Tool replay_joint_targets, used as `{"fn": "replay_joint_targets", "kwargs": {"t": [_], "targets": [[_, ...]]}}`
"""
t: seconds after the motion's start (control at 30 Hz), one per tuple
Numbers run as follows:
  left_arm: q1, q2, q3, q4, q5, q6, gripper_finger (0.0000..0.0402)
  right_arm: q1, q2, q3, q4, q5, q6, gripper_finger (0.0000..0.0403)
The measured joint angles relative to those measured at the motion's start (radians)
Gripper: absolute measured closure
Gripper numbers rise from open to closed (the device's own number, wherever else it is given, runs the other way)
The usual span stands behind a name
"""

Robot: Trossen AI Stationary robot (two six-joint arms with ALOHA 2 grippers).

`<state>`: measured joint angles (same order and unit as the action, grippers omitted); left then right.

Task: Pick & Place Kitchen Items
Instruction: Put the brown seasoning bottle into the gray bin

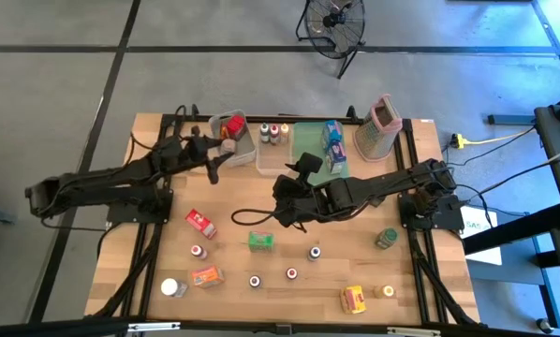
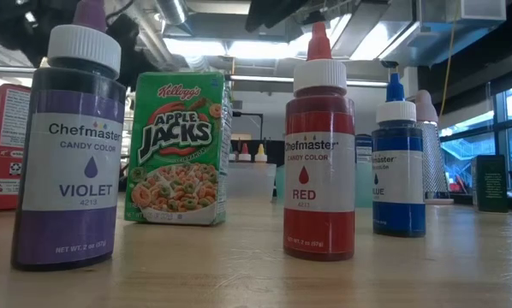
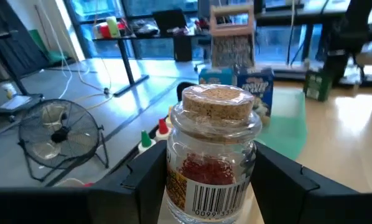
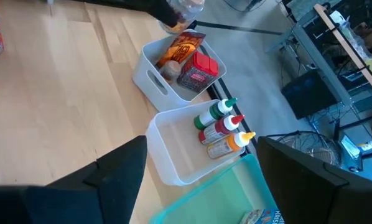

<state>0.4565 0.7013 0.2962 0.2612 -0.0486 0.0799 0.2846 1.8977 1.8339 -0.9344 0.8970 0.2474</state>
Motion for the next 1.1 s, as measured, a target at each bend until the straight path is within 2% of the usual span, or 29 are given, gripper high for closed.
{"fn": "replay_joint_targets", "kwargs": {"t": [0.23, 0.33, 0.53, 0.63, 0.8, 0.87, 1.03, 1.1], "targets": [[0.076, 0.001, -0.112, 0.14, 0.026, -0.052, 0.0208, -0.002, 0.0, 0.0, 0.004, 0.0, 0.0, 0.0096], [0.102, 0.001, -0.137, 0.194, 0.073, -0.059, 0.0208, -0.003, 0.0, 0.0, 0.019, 0.0, 0.0, 0.0096], [0.142, 0.004, -0.143, 0.192, 0.152, -0.059, 0.0208, -0.019, 0.0, 0.0, 0.088, -0.027, -0.056, 0.0096], [0.149, 0.004, -0.143, 0.202, 0.22, -0.051, 0.0208, -0.047, 0.0, 0.0, 0.178, -0.136, -0.117, 0.0096], [0.144, 0.003, -0.143, 0.229, 0.261, -0.05, 0.0208, -0.125, 0.0, 0.0, 0.336, -0.442, -0.151, 0.0096], [0.135, 0.004, -0.143, 0.254, 0.272, -0.061, 0.0208, -0.157, 0.0, 0.0, 0.354, -0.533, -0.165, 0.0096], [0.105, 0.003, -0.143, 0.456, 0.417, -0.223, 0.0208, -0.2, 0.001, -0.001, 0.344, -0.676, -0.21, 0.0096], [0.097, 0.003, -0.143, 0.551, 0.449, -0.302, 0.0208, -0.198, 0.007, -0.001, 0.355, -0.698, -0.239, 0.0096]]}}
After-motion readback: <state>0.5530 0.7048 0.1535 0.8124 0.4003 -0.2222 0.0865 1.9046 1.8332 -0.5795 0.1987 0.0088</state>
